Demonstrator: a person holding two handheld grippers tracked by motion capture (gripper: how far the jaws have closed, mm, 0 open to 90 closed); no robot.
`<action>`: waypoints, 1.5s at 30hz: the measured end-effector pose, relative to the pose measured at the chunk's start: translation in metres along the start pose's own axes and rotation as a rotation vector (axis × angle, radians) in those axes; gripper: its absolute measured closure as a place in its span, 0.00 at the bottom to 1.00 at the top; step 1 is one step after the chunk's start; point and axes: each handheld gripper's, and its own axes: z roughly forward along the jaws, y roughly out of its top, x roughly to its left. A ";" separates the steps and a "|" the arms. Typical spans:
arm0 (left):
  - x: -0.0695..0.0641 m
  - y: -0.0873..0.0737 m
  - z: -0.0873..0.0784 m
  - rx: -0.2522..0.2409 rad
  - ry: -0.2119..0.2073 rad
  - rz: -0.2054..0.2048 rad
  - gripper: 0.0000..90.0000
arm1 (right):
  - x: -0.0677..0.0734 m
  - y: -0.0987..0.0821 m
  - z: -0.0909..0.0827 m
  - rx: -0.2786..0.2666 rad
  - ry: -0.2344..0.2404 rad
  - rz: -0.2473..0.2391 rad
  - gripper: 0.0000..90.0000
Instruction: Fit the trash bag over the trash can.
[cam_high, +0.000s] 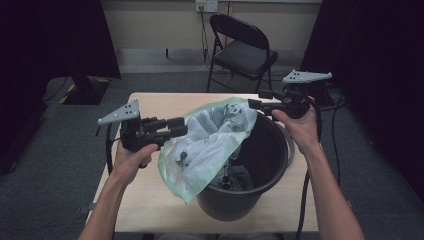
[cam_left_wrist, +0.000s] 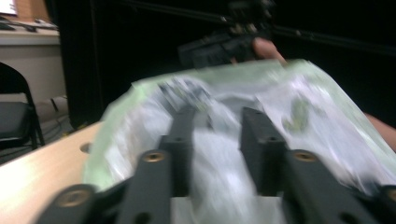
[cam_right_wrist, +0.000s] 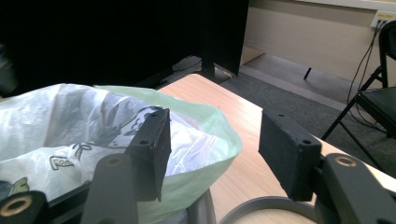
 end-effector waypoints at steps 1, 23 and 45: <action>0.003 0.003 0.005 0.007 0.010 0.003 0.62 | 0.000 0.000 0.000 0.001 0.003 0.000 0.48; -0.013 -0.014 -0.010 0.071 -0.060 0.024 0.83 | 0.009 0.010 0.000 -0.010 0.043 -0.003 0.41; -0.010 -0.011 0.009 0.063 0.017 0.028 0.70 | 0.017 0.011 0.012 0.158 0.147 -0.031 0.82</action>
